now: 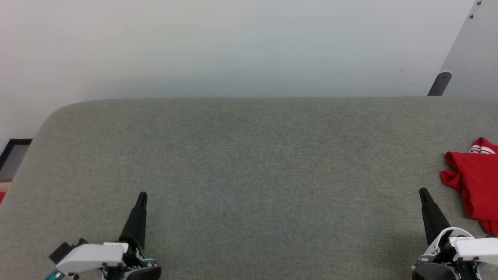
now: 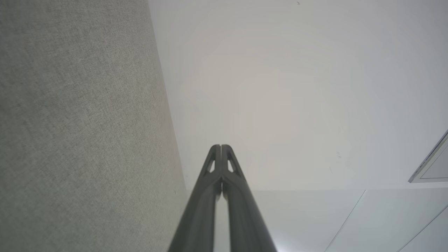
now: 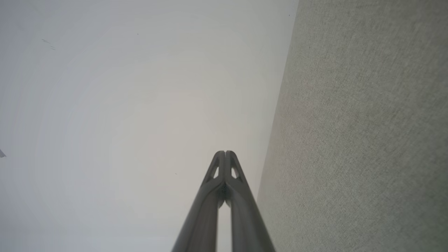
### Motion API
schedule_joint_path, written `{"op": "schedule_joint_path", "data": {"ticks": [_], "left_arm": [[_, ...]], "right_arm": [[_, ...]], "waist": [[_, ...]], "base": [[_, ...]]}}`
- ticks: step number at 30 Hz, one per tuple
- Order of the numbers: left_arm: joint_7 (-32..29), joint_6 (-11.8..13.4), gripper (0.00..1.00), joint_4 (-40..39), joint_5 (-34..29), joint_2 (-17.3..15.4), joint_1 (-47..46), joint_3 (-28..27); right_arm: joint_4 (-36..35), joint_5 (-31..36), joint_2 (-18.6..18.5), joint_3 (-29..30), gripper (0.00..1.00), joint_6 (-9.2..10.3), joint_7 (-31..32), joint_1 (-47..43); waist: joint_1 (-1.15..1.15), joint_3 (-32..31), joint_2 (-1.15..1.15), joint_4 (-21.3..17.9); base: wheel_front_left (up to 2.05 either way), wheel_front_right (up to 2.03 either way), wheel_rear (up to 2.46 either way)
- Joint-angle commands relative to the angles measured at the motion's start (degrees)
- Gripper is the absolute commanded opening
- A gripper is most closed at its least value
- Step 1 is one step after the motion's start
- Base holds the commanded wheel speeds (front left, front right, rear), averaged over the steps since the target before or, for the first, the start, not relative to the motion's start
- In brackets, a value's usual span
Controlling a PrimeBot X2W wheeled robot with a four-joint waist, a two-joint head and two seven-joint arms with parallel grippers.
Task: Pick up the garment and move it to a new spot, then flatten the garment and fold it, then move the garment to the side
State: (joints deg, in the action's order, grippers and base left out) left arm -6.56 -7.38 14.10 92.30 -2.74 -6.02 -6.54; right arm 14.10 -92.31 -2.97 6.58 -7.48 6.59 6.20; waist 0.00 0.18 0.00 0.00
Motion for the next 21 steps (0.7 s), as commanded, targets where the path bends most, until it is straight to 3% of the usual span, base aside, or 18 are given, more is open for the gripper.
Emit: {"op": "schedule_joint_path", "data": {"ticks": [1,21], "left_arm": [[-0.2,-0.2,0.0,-0.1,0.2,0.0,-0.5,-0.1],[-0.1,-0.2,0.0,-0.1,0.2,0.0,-0.5,-0.1]], "right_arm": [[-0.2,-0.2,0.2,0.0,0.0,-0.02,0.1,0.2],[-0.2,-0.2,0.2,0.0,0.0,-0.02,0.1,0.2]], "waist": [[0.0,0.0,0.0,0.0],[0.0,0.0,0.0,0.0]], "base": [[0.0,0.0,0.0],[0.0,0.0,0.0]]}}
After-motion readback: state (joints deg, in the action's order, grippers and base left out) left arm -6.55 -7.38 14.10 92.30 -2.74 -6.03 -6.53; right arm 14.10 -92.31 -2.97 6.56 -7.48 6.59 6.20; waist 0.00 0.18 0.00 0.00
